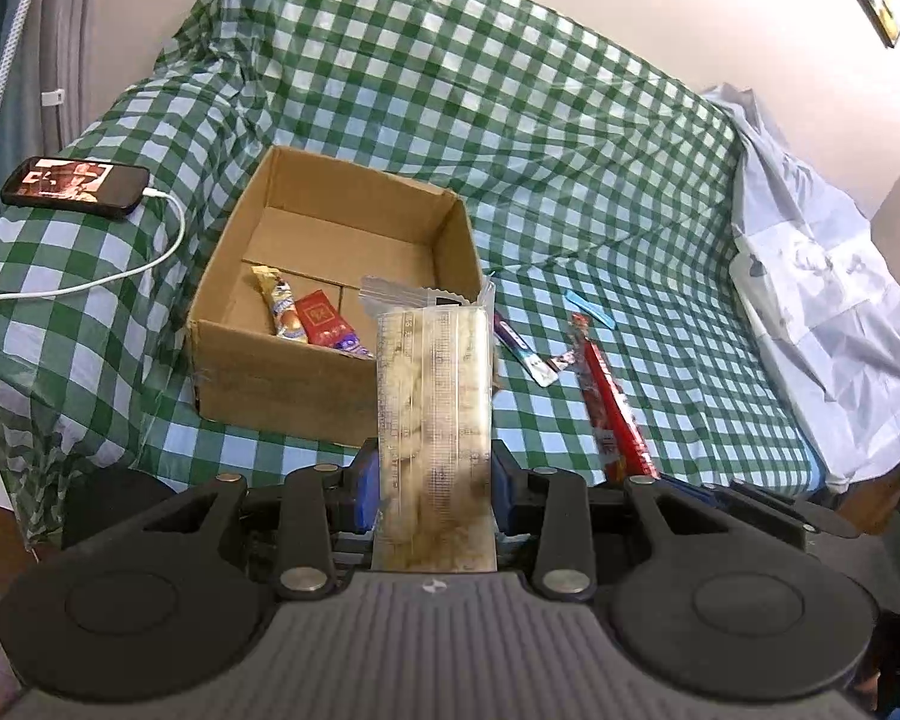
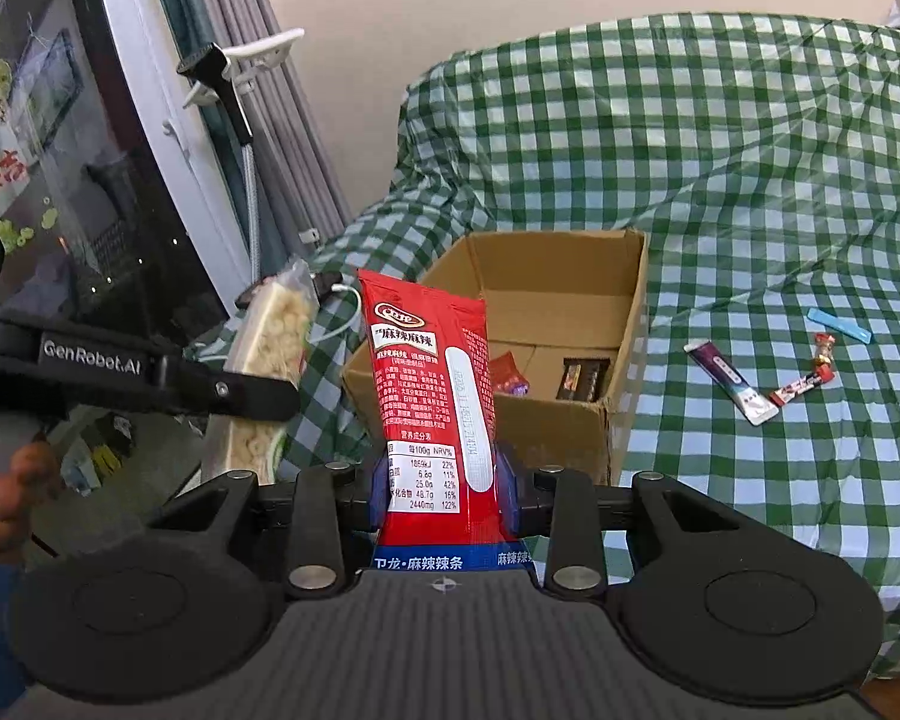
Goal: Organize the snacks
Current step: 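Carry the red packet and peanut bar with both tools over the box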
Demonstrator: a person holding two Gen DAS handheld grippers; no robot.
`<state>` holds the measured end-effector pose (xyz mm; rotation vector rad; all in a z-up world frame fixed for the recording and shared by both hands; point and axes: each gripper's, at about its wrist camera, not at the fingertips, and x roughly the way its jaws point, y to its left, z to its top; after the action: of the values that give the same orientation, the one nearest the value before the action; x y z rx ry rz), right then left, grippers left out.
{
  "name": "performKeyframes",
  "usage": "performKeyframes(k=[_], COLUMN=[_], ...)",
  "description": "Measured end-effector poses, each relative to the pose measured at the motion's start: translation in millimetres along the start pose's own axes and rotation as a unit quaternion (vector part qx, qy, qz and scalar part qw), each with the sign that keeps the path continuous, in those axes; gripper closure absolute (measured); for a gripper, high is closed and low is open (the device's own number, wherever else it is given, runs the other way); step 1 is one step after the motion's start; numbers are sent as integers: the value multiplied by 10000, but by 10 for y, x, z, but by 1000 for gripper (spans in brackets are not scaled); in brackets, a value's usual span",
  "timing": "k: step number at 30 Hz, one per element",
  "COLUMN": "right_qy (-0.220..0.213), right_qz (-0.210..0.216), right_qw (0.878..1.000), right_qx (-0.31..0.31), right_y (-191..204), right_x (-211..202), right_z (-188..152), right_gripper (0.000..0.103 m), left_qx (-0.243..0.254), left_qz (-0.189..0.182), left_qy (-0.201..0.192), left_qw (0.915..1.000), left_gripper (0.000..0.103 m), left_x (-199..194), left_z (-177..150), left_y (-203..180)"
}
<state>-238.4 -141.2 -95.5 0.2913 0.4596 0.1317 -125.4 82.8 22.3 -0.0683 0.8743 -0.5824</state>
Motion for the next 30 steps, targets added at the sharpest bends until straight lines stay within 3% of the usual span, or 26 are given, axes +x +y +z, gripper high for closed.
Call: performKeyframes(k=[15, 30], right_qy=[114, 333], right_qz=[-190, -309], right_qw=[9997, 9987], right_qx=[64, 247], right_y=[-108, -375], right_x=[427, 1050], right_z=[318, 623], right_gripper=[67, 67], left_qx=[-13, 81], left_qz=[43, 196], left_qy=[-86, -7], left_qw=[10000, 9998], left_gripper=[63, 63], left_x=[353, 1017], left_z=[432, 977], left_y=[173, 232])
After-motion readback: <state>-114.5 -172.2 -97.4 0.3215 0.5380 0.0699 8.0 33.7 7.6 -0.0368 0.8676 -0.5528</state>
